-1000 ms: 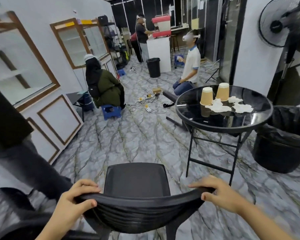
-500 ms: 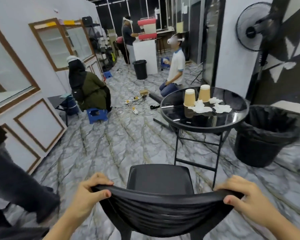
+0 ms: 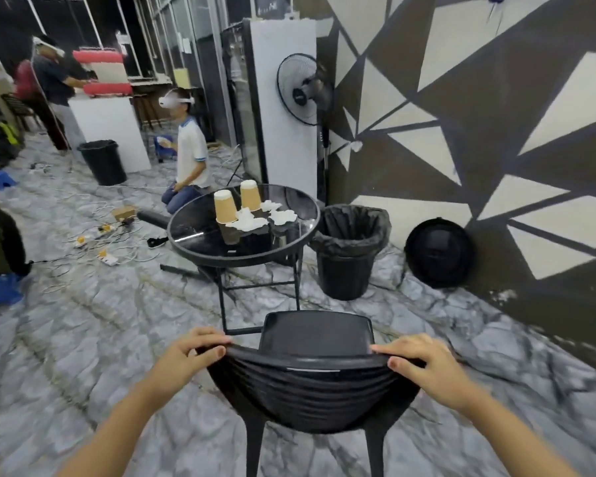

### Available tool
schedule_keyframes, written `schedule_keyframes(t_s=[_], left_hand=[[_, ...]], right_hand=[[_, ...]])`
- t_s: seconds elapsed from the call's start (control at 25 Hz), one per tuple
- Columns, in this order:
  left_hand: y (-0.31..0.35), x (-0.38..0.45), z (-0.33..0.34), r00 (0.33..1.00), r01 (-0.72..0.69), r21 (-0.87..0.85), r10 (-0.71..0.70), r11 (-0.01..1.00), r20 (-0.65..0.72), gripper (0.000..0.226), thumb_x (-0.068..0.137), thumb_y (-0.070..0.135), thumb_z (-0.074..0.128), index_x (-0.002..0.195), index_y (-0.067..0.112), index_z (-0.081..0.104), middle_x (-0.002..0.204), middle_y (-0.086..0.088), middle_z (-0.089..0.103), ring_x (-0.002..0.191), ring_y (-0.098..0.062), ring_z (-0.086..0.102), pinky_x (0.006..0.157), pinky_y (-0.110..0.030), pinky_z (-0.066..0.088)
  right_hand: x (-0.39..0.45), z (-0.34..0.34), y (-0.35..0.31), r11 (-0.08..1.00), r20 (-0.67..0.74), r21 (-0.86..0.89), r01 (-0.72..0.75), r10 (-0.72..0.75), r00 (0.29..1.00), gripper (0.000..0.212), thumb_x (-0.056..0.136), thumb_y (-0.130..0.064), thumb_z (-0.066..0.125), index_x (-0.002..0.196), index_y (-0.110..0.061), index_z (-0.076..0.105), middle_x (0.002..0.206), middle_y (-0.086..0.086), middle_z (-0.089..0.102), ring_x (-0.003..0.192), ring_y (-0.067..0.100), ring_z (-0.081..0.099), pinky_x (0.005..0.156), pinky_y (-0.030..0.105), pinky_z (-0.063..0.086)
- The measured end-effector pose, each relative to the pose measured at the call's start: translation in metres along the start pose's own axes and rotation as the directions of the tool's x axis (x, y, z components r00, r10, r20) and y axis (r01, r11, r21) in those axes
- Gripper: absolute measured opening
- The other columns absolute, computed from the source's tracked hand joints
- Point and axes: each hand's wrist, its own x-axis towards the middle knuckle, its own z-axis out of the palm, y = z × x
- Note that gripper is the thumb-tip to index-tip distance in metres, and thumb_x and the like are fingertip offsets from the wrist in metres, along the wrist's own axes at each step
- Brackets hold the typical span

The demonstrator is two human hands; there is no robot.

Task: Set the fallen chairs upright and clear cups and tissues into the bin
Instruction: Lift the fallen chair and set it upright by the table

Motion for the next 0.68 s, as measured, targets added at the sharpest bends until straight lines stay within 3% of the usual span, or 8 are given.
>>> schedule_keyframes(t_s=[0.12,0.2,0.28,0.36,0.48,0.56,0.68], left_hand=[[0.012,-0.007,0.011,0.999,-0.015,0.12,0.011,0.993,0.037,0.022,0.081,0.013,0.068,0.089,0.033,0.074,0.114,-0.004,0.055,0.104,-0.004,0.052,0.09,-0.018,0.037],[0.008,-0.021,0.018,0.998,-0.05,0.155,0.054,0.987,-0.019,0.017,0.073,0.025,0.078,0.084,0.038,0.074,0.107,-0.004,0.056,0.099,-0.008,0.054,0.086,-0.016,0.039],[-0.001,-0.04,0.022,0.991,-0.055,0.153,0.072,0.987,-0.11,0.028,0.055,0.053,0.078,0.081,0.041,0.073,0.105,-0.001,0.057,0.1,-0.009,0.055,0.091,-0.024,0.042],[-0.014,-0.051,0.019,0.978,-0.038,0.161,0.07,0.986,-0.198,0.035,0.051,0.06,0.071,0.081,0.042,0.073,0.107,0.0,0.056,0.108,-0.011,0.052,0.097,-0.032,0.039],[-0.019,-0.047,0.016,0.969,0.002,0.069,0.015,0.998,-0.248,0.01,0.07,0.04,0.077,0.079,0.041,0.073,0.111,-0.001,0.052,0.114,-0.014,0.048,0.101,-0.034,0.036],[-0.017,-0.038,0.009,0.977,0.014,0.035,-0.007,0.999,-0.213,0.02,0.078,0.019,0.071,0.077,0.039,0.074,0.111,-0.004,0.048,0.109,-0.011,0.049,0.098,-0.031,0.037],[-0.013,-0.004,-0.014,0.986,0.026,0.01,-0.024,1.0,-0.167,0.017,0.078,0.017,0.071,0.082,0.033,0.075,0.111,-0.007,0.045,0.107,-0.015,0.05,0.091,-0.026,0.039]], right_hand=[[-0.004,-0.008,0.003,0.997,0.042,0.047,-0.056,0.054,0.998,0.041,0.062,-0.091,0.029,0.092,-0.075,0.051,0.096,-0.011,0.07,0.096,0.004,0.05,0.091,0.024,0.034],[-0.006,-0.012,0.007,0.992,0.128,0.091,-0.083,0.071,0.989,0.045,0.058,-0.093,0.031,0.093,-0.074,0.052,0.1,-0.006,0.069,0.096,0.01,0.047,0.092,0.018,0.032],[-0.002,-0.012,0.008,0.992,0.183,0.098,-0.073,0.054,0.982,0.047,0.058,-0.093,0.033,0.094,-0.072,0.054,0.102,-0.002,0.068,0.095,0.01,0.045,0.086,0.011,0.031],[0.013,-0.01,0.008,0.992,0.259,0.105,-0.069,0.039,0.965,0.05,0.057,-0.093,0.034,0.096,-0.07,0.056,0.105,-0.011,0.067,0.101,0.008,0.047,0.092,0.017,0.031],[0.05,-0.006,0.01,0.996,0.329,0.081,-0.047,0.017,0.944,0.053,0.056,-0.093,0.033,0.098,-0.069,0.055,0.105,-0.019,0.064,0.106,0.004,0.045,0.092,0.024,0.034],[0.063,-0.002,0.008,0.996,0.291,0.086,-0.015,-0.011,0.957,0.051,0.057,-0.093,0.032,0.096,-0.069,0.056,0.1,-0.023,0.063,0.102,-0.002,0.045,0.09,0.02,0.033],[0.088,0.012,0.014,0.996,0.189,0.089,0.025,-0.041,0.981,0.047,0.062,-0.091,0.029,0.092,-0.067,0.058,0.093,-0.009,0.068,0.097,-0.002,0.045,0.087,0.013,0.031]])
